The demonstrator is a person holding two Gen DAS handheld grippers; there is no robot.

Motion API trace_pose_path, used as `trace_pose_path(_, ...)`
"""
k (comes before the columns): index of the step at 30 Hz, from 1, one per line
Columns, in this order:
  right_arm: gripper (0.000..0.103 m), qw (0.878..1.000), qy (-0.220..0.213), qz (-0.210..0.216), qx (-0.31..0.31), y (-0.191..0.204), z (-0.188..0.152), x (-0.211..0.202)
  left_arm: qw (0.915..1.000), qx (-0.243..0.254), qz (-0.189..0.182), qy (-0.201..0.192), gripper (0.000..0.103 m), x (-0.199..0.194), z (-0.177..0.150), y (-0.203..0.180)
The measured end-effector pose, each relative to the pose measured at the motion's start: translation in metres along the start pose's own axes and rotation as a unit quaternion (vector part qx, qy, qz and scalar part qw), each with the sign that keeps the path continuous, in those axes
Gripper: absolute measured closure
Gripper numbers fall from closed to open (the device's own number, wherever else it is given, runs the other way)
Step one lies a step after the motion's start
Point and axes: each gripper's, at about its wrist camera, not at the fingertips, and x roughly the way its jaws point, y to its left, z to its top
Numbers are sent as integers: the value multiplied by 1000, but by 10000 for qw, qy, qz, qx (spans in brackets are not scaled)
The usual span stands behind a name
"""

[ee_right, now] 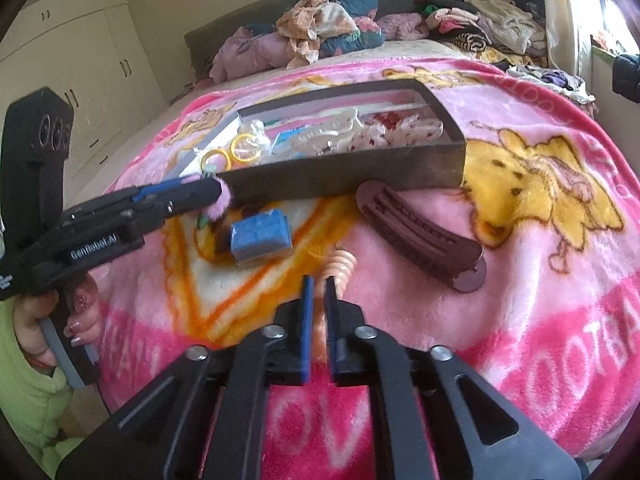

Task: Organize jewelry
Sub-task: 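Carry the pink clip and spiral tie with both tools over the box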

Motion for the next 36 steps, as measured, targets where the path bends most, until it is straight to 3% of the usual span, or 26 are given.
trace_pose_path(5, 96, 9996, 96, 177, 177, -3, -2, 5, 10000, -24, -16, -25, 79, -1, 2, 3)
trace_pose_path(8, 82, 9996, 168, 95, 201, -3, -1, 10, 10000, -43, -26, -30, 79, -2, 2, 3)
trace_pose_path(10, 66, 9992, 298, 45, 258, -3, -1, 16, 10000, -71, -47, -42, 79, -1, 2, 5)
trace_pose_path(15, 67, 9988, 437, 21, 235, -1, 2, 33, 9999, -91, -43, -85, 79, -1, 4, 7)
trace_pose_path(19, 83, 9989, 453, -76, 130, 1, 4, 36, 9998, -148, -37, -138, 79, 1, 8, 12)
trace_pose_path(26, 86, 9996, 115, 72, 237, -7, 12, 15, 9997, -129, -65, -192, 79, 6, 17, 12)
trace_pose_path(36, 86, 9983, -496, 96, 299, -24, 57, -16, 9994, -90, -30, -341, 79, 15, 41, 11)
